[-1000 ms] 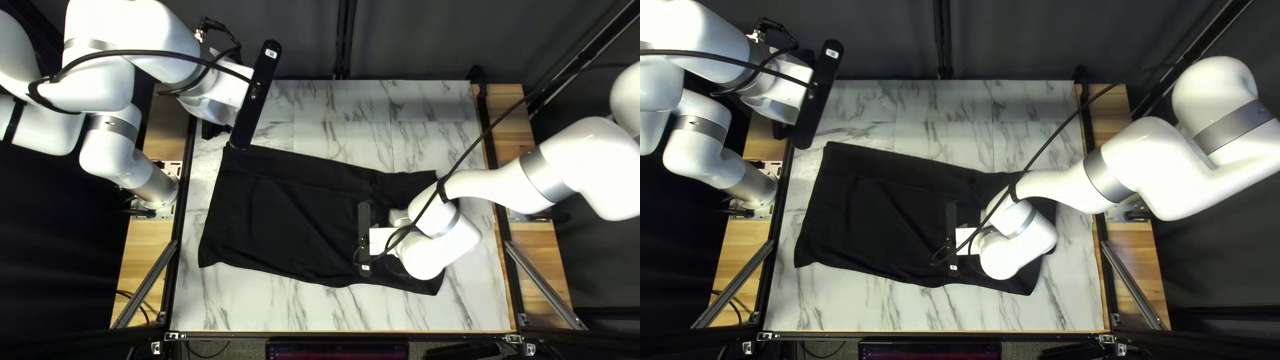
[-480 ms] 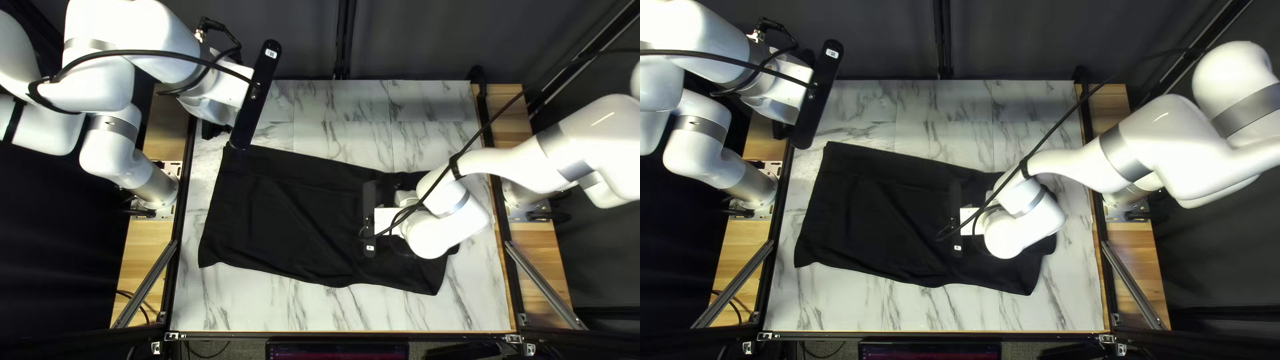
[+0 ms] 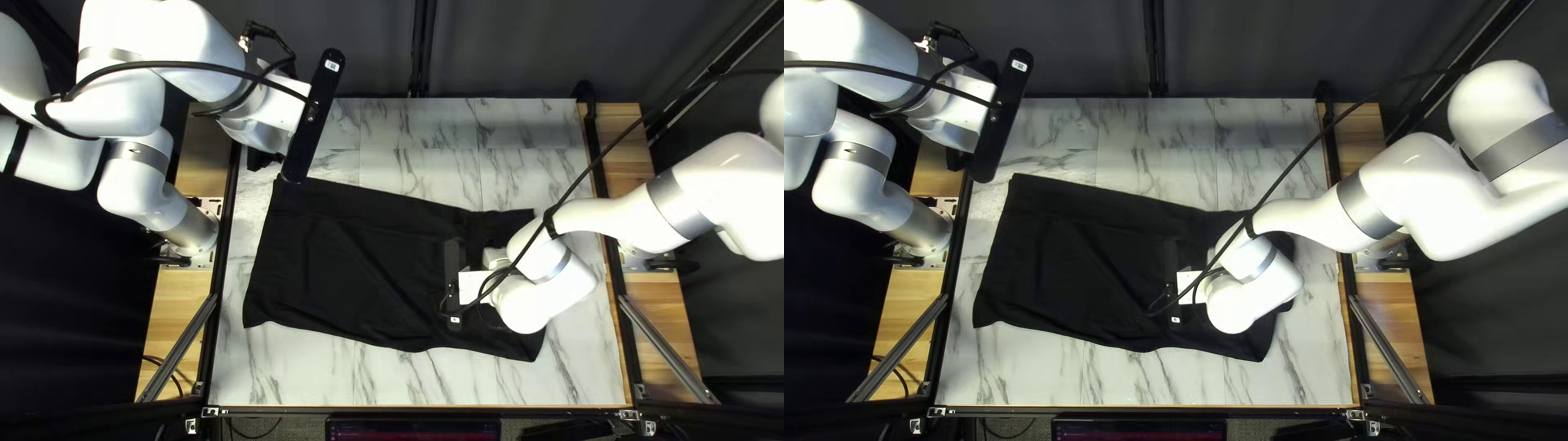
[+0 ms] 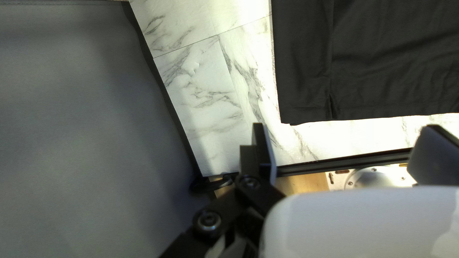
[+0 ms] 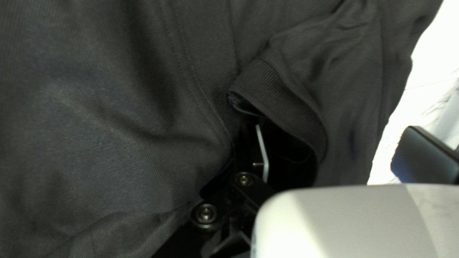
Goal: Fold t-shirt
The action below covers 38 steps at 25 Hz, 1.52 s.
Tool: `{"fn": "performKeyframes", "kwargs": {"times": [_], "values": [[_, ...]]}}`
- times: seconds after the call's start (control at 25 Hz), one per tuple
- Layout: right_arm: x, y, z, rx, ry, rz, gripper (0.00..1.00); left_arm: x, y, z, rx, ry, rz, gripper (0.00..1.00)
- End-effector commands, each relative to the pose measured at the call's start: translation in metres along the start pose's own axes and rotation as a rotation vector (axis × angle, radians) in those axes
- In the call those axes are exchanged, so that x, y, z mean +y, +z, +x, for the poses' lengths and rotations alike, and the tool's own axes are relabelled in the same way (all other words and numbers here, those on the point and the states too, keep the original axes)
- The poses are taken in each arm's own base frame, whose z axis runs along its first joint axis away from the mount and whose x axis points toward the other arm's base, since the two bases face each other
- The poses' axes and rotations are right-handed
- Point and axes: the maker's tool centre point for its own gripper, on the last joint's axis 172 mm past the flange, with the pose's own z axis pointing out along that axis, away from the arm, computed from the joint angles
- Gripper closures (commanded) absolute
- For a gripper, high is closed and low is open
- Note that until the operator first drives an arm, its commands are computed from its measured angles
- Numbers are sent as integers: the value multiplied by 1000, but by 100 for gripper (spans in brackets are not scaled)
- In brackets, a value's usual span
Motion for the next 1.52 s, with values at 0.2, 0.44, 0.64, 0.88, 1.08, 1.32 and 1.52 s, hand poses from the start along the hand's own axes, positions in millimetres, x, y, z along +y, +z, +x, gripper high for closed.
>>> {"fn": "performKeyframes", "kwargs": {"times": [0.2, 0.44, 0.64, 0.88, 1.08, 1.32, 1.52], "values": [[4, 6, 2, 5, 3, 0, 0, 0, 0, 0, 0, 0, 0, 0], [2, 5, -16, -10, 15, 4, 0, 0, 0, 0, 0, 0, 0, 0], [2, 5, -29, -21, 28, -1, 0, 0, 0, 0, 0, 0, 0, 0], [4, 4, -17, -12, 29, -4, 0, 0, 0, 0, 0, 0, 0, 0], [6, 2, 6, 11, 12, -9, 0, 0, 0, 0, 0, 0, 0, 0], [12, 10, 14, 24, 5, -7, 0, 0, 0, 0, 0, 0, 0, 0], [14, 17, 5, 25, 10, -4, 0, 0, 0, 0, 0, 0, 0, 0]]}}
